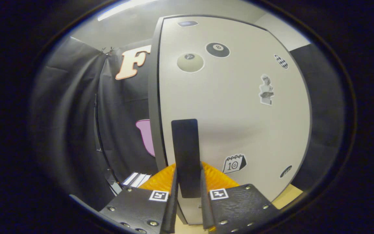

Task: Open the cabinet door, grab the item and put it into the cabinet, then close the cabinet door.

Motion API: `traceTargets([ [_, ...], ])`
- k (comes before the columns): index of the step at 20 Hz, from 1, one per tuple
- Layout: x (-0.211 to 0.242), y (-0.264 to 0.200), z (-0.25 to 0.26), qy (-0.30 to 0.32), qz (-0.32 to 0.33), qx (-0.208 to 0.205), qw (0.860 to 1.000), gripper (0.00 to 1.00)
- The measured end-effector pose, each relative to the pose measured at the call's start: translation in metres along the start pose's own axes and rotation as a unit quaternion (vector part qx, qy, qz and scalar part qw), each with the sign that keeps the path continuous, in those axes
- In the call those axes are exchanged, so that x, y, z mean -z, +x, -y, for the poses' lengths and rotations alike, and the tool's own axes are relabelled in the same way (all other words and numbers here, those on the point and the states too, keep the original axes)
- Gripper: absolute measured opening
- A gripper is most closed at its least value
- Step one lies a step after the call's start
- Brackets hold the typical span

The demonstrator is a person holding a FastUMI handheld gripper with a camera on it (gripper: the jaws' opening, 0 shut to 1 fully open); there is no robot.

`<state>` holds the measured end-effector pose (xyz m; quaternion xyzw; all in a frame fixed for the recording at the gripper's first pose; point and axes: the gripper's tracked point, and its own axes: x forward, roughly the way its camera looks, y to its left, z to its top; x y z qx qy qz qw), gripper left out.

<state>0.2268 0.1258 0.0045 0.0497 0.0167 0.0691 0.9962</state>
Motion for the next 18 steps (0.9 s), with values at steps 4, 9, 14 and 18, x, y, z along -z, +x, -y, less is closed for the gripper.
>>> traceTargets([
  [4, 0.0, -0.002, 0.0, -0.003, 0.002, 0.003, 1.0, 0.27],
  [9, 0.002, -0.008, 0.003, 0.006, -0.007, 0.013, 1.0, 0.27],
  [14, -0.004, -0.039, 0.005, 0.015, 0.001, 0.013, 1.0, 0.16],
  [18, -0.005, -0.069, 0.014, 0.015, 0.0, 0.022, 1.0, 0.16],
])
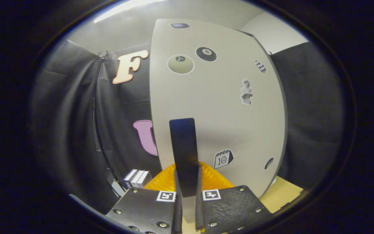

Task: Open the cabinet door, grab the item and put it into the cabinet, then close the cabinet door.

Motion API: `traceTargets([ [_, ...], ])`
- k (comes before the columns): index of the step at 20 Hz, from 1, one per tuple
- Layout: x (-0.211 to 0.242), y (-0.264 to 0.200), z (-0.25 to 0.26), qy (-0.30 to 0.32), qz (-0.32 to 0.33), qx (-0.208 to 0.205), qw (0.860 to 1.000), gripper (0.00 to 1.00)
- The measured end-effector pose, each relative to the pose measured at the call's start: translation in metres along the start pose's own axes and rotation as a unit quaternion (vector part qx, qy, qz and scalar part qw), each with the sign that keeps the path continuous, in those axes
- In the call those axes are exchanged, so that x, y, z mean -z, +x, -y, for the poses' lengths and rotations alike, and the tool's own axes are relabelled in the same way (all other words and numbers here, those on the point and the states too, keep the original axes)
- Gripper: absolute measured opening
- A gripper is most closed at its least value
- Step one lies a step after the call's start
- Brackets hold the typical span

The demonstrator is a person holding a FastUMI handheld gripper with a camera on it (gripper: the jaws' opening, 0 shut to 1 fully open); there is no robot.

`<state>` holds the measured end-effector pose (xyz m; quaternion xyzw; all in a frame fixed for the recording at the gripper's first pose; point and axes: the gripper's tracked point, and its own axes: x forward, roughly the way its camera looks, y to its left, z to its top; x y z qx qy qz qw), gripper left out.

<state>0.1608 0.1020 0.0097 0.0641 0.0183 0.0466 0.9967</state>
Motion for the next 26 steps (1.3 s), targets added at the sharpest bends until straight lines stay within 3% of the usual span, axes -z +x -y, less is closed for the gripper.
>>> traceTargets([
  [14, -0.017, -0.141, 0.118, 0.047, -0.007, 0.057, 0.997, 0.15],
  [19, -0.021, -0.17, 0.172, 0.035, 0.0, 0.087, 0.996, 0.14],
  [26, -0.031, -0.186, 0.229, 0.011, 0.014, 0.087, 0.996, 0.14],
])
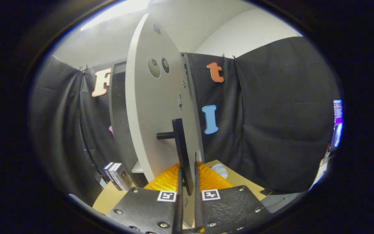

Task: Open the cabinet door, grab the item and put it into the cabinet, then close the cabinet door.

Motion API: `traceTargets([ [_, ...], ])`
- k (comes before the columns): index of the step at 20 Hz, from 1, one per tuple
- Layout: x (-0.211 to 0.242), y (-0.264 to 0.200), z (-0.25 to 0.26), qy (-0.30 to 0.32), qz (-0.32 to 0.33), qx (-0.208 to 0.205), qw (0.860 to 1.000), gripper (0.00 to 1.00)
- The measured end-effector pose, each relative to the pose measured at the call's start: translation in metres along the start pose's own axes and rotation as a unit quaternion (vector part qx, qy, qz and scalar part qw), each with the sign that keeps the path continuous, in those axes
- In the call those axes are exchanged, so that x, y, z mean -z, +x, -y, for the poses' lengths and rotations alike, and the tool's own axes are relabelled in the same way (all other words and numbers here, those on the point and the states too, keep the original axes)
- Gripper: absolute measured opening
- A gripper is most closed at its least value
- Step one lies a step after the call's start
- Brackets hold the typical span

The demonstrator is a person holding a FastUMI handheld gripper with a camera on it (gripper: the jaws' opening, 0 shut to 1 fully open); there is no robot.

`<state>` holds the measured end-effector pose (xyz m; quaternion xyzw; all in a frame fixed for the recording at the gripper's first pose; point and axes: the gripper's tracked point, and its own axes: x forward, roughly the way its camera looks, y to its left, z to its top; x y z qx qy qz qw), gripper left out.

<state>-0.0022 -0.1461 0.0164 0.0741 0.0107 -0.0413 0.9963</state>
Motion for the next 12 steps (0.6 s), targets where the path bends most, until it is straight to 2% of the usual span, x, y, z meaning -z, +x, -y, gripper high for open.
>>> traceTargets([
  [5, -0.023, 0.004, 0.036, 0.014, 0.025, -0.045, 0.999, 0.14],
  [9, -0.023, 0.017, 0.082, -0.004, 0.021, -0.052, 0.998, 0.08],
  [12, -0.027, 0.022, 0.109, 0.002, 0.018, -0.068, 0.998, 0.08],
])
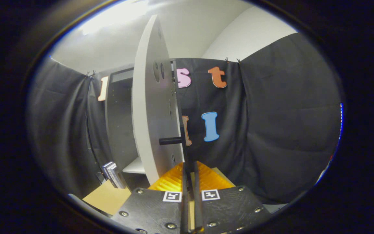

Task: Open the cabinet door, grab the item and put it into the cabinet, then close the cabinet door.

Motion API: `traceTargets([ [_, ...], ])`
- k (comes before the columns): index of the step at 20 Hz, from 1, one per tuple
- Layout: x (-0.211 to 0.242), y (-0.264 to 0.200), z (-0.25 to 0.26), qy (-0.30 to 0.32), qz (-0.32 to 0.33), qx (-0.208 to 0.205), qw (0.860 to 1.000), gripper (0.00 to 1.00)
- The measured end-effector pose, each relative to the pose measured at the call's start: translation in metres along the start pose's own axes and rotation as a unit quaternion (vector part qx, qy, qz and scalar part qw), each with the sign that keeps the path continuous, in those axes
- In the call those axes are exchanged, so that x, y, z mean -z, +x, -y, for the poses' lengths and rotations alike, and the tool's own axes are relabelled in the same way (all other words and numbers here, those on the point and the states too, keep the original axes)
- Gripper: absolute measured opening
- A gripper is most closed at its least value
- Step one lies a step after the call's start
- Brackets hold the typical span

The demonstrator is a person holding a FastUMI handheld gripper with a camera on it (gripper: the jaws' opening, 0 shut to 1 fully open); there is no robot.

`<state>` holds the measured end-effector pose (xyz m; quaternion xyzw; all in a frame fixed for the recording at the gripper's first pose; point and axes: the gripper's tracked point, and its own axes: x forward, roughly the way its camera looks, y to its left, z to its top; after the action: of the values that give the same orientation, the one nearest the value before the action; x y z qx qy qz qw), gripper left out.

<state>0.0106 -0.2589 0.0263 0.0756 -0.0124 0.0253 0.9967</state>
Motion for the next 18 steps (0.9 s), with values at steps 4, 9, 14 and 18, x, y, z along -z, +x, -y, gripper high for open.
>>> traceTargets([
  [4, 0.001, 0.006, 0.015, 0.008, -0.007, -0.024, 1.0, 0.08],
  [9, 0.008, -0.004, 0.017, 0.001, -0.021, -0.011, 1.0, 0.08],
  [14, 0.004, -0.033, 0.007, -0.017, -0.017, 0.033, 0.999, 0.08],
  [18, -0.004, -0.059, -0.023, 0.002, 0.0, 0.039, 0.999, 0.08],
])
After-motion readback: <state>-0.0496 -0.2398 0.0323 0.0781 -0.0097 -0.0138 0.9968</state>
